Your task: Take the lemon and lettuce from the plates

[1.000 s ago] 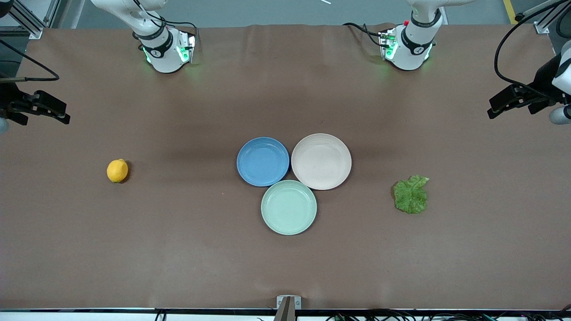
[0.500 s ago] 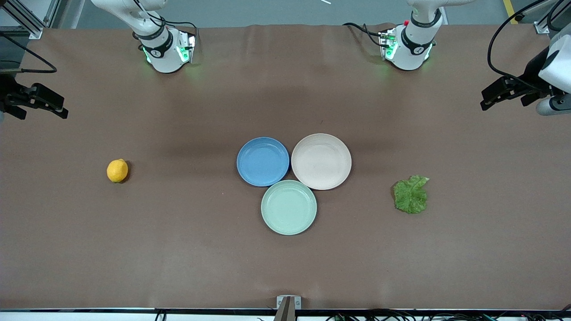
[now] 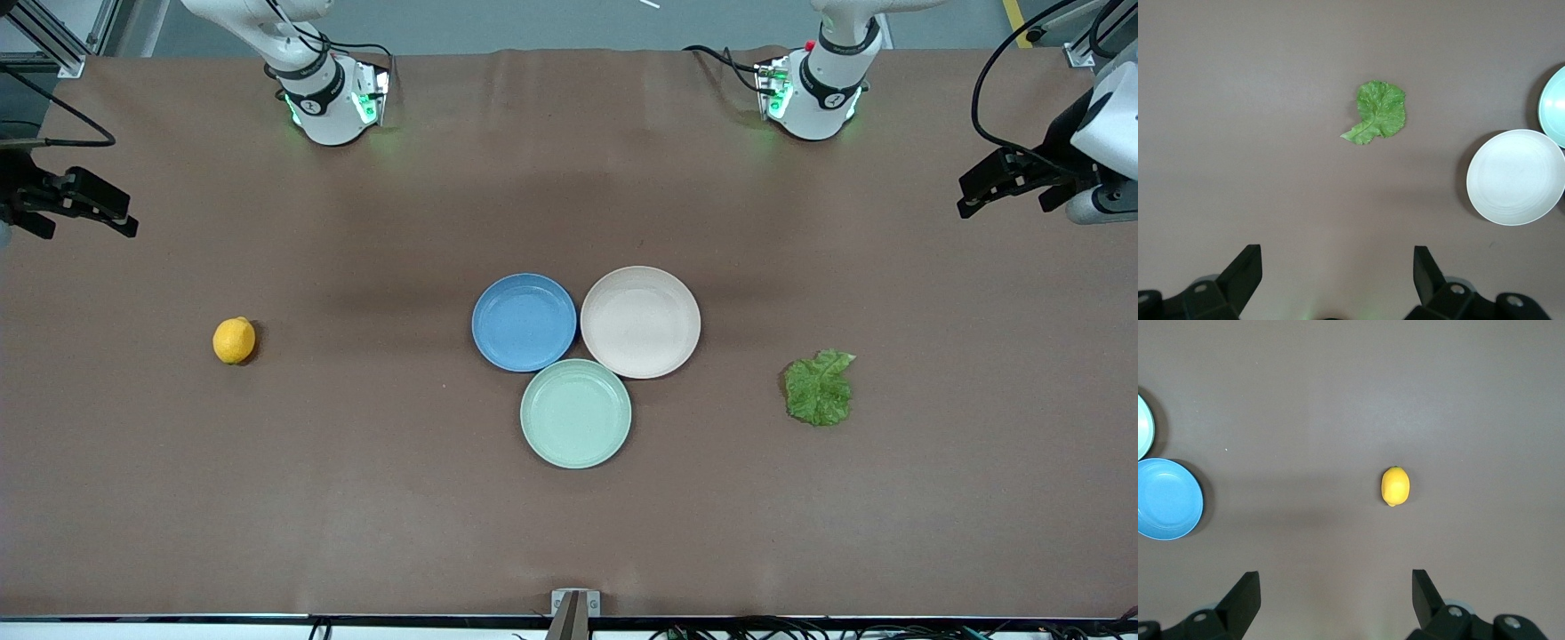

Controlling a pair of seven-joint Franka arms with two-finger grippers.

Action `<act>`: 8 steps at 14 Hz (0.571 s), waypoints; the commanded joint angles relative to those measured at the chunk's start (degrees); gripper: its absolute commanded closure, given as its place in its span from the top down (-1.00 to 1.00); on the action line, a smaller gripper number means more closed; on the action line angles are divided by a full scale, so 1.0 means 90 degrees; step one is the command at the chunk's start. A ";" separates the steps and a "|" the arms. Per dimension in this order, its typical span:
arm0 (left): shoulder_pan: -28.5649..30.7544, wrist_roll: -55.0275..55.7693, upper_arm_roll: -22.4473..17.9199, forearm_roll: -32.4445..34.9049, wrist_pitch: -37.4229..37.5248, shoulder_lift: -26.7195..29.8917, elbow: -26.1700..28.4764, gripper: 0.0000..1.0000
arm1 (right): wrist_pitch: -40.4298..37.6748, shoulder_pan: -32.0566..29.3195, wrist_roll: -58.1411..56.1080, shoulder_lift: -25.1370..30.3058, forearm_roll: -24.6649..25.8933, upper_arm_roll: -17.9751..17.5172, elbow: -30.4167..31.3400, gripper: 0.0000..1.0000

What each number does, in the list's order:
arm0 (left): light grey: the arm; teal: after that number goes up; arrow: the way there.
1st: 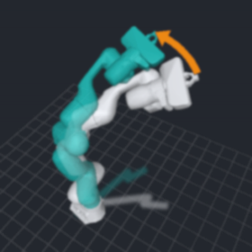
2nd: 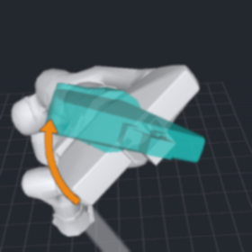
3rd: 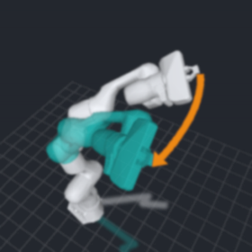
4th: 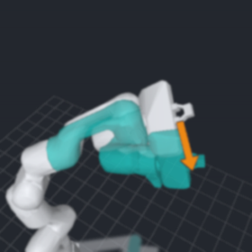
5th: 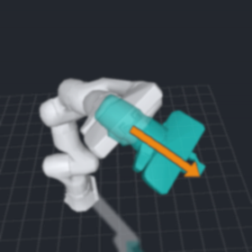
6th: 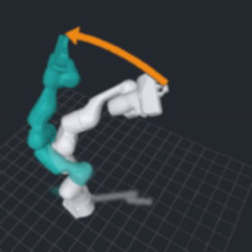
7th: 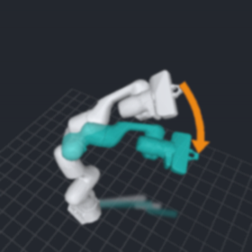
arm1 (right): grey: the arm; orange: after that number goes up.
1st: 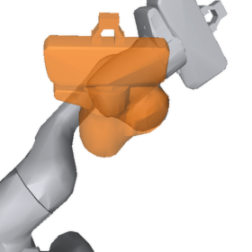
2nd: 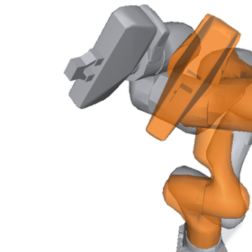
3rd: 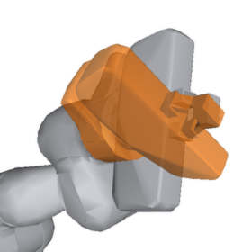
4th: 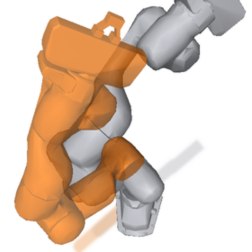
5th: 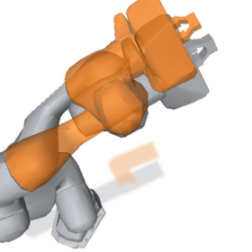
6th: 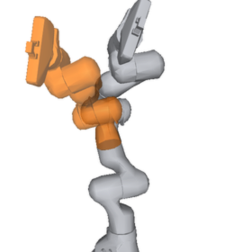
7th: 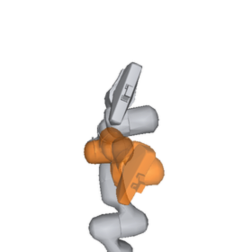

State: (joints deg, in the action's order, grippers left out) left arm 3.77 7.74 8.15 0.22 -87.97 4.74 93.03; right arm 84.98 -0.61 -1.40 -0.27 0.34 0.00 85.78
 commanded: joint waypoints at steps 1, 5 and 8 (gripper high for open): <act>0.0050 -0.0186 -0.0007 -0.0014 -0.0030 0.0010 -0.0083 1.00 | 0.0089 -0.0050 0.0039 0.0196 -0.0077 -0.0039 0.0225 1.00; 0.0021 -0.0176 0.0022 -0.0014 -0.0010 -0.0049 -0.0132 1.00 | 0.0108 -0.0050 0.0039 0.0196 -0.0077 -0.0039 0.0195 1.00; 0.0011 -0.0176 0.0032 -0.0014 0.0038 -0.0039 -0.0122 1.00 | 0.0118 -0.0050 0.0039 0.0196 -0.0077 -0.0039 0.0176 1.00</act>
